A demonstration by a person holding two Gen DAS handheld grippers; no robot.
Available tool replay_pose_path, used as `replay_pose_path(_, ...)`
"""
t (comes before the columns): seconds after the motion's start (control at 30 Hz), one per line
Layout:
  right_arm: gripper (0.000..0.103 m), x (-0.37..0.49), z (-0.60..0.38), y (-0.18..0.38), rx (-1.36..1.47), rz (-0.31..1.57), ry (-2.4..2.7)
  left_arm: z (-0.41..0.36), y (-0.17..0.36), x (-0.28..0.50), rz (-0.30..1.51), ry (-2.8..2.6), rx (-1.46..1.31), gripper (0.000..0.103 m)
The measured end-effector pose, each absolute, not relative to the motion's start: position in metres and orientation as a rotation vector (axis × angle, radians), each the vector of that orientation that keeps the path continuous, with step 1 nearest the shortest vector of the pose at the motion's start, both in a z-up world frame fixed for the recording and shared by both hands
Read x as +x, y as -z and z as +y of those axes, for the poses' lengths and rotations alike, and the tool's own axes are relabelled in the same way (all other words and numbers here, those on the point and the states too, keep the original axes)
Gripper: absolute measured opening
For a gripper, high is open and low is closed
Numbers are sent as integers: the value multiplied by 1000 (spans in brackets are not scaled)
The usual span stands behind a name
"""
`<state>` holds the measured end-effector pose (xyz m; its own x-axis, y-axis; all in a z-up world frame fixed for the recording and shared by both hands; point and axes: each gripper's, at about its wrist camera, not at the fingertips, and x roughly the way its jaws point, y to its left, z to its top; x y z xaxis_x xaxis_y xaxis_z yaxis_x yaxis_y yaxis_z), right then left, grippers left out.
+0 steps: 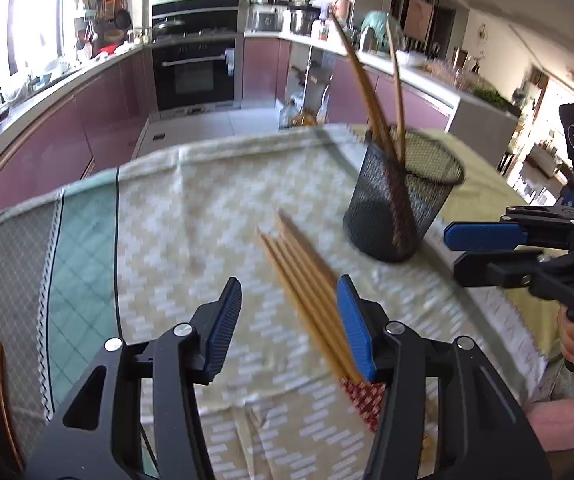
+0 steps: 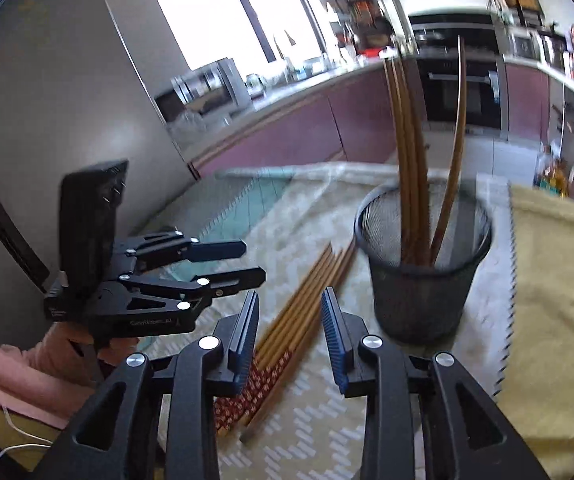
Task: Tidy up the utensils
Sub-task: 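Return the right gripper to the chopsticks and close on one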
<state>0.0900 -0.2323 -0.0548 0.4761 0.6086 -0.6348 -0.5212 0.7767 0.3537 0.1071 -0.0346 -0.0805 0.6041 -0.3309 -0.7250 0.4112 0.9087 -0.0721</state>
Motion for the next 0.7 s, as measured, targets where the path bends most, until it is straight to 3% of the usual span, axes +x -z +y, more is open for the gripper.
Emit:
replay_pose_path(0.2, 30, 93, -212, 88, 91, 913, -649, -36, 104, 98, 877, 432, 108, 49)
replay_pose_path(0.7, 29, 92, -194, 100, 19, 928, -572, -42, 116, 95, 911, 436, 114, 49)
